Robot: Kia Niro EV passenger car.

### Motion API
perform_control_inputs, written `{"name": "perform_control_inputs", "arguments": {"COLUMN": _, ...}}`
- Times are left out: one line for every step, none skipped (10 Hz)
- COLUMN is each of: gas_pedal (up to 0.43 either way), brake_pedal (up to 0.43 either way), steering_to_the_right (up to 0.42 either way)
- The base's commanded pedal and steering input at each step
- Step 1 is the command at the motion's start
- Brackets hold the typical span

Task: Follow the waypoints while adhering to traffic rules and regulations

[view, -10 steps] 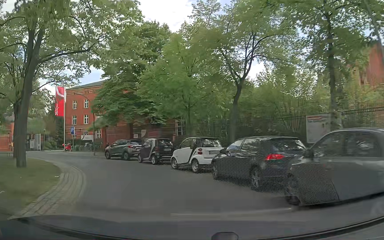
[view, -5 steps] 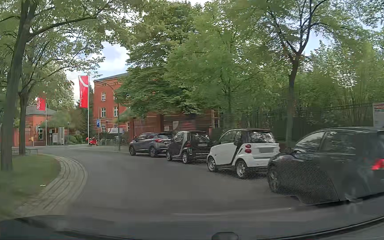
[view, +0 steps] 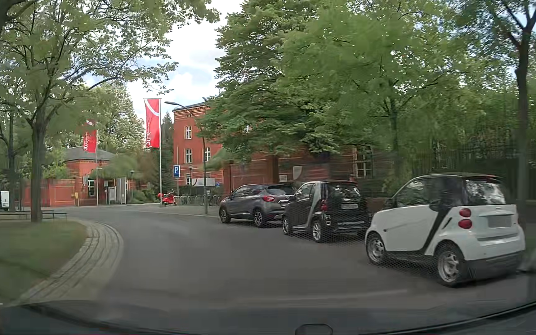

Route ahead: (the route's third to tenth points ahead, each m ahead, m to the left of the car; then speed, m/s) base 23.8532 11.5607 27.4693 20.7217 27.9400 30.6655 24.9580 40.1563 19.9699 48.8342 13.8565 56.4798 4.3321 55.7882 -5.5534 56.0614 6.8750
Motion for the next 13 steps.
{"name": "perform_control_inputs", "arguments": {"gas_pedal": 0.390, "brake_pedal": 0.018, "steering_to_the_right": -0.172}}
{"name": "perform_control_inputs", "arguments": {"gas_pedal": 0.390, "brake_pedal": 0.018, "steering_to_the_right": -0.171}}
{"name": "perform_control_inputs", "arguments": {"gas_pedal": 0.390, "brake_pedal": 0.018, "steering_to_the_right": -0.167}}
{"name": "perform_control_inputs", "arguments": {"gas_pedal": 0.390, "brake_pedal": 0.018, "steering_to_the_right": -0.158}}
{"name": "perform_control_inputs", "arguments": {"gas_pedal": 0.390, "brake_pedal": 0.018, "steering_to_the_right": -0.150}}
{"name": "perform_control_inputs", "arguments": {"gas_pedal": 0.390, "brake_pedal": 0.018, "steering_to_the_right": -0.153}}
{"name": "perform_control_inputs", "arguments": {"gas_pedal": 0.390, "brake_pedal": 0.018, "steering_to_the_right": -0.164}}
{"name": "perform_control_inputs", "arguments": {"gas_pedal": 0.390, "brake_pedal": 0.018, "steering_to_the_right": -0.167}}
{"name": "perform_control_inputs", "arguments": {"gas_pedal": 0.390, "brake_pedal": 0.018, "steering_to_the_right": -0.168}}
{"name": "perform_control_inputs", "arguments": {"gas_pedal": 0.390, "brake_pedal": 0.018, "steering_to_the_right": -0.168}}
{"name": "perform_control_inputs", "arguments": {"gas_pedal": 0.390, "brake_pedal": 0.018, "steering_to_the_right": -0.167}}
{"name": "perform_control_inputs", "arguments": {"gas_pedal": 0.390, "brake_pedal": 0.018, "steering_to_the_right": -0.164}}
{"name": "perform_control_inputs", "arguments": {"gas_pedal": 0.390, "brake_pedal": 0.018, "steering_to_the_right": -0.156}}
